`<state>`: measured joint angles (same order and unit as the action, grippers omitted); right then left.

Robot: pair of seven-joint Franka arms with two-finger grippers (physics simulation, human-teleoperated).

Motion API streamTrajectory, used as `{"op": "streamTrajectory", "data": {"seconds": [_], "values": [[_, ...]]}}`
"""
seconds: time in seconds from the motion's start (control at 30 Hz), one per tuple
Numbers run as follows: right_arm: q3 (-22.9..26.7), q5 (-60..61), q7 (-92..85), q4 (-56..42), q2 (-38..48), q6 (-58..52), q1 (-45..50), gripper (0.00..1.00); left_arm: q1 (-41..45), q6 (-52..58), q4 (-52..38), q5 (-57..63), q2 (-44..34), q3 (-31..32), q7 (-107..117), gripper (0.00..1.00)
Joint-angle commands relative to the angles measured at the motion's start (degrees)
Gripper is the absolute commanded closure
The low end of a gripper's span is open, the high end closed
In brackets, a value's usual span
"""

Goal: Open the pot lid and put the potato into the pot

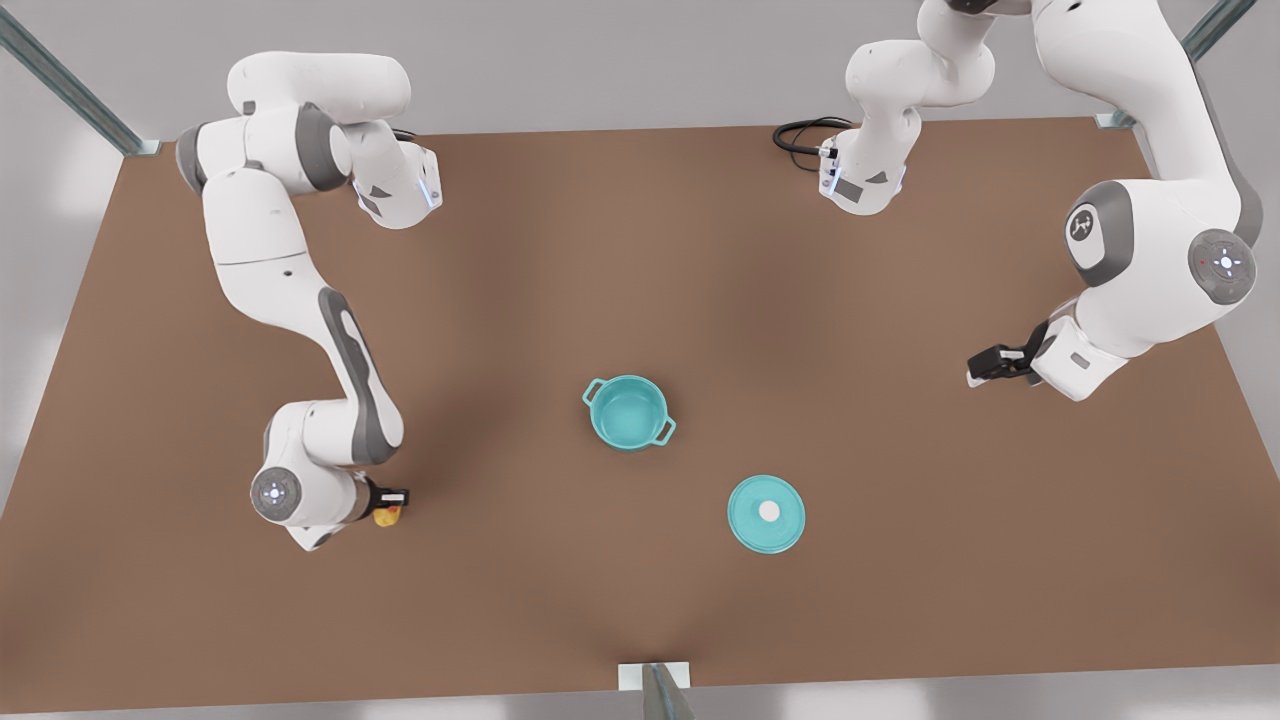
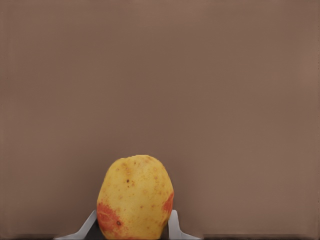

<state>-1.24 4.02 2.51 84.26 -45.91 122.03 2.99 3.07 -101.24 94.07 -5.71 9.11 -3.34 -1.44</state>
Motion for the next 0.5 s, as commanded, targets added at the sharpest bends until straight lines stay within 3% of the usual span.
{"op": "streamTrajectory", "data": {"seconds": [0.0,0.33,0.47], "values": [[0.01,-0.42,-0.05,-0.23,0.56,-3.2,0.0,0.5,0.01,0.08,-0.03,0.35,-0.06,0.0,-7.0,0.0],[-0.43,0.02,0.48,-0.67,5.75,-7.78,4.04,0.51,0.01,0.17,0.06,0.44,-0.06,0.0,-7.0,0.0],[-4.03,0.11,0.39,-1.11,7.68,-8.66,4.04,0.51,0.01,0.25,0.06,0.44,-0.06,0.0,-7.0,0.0]]}}
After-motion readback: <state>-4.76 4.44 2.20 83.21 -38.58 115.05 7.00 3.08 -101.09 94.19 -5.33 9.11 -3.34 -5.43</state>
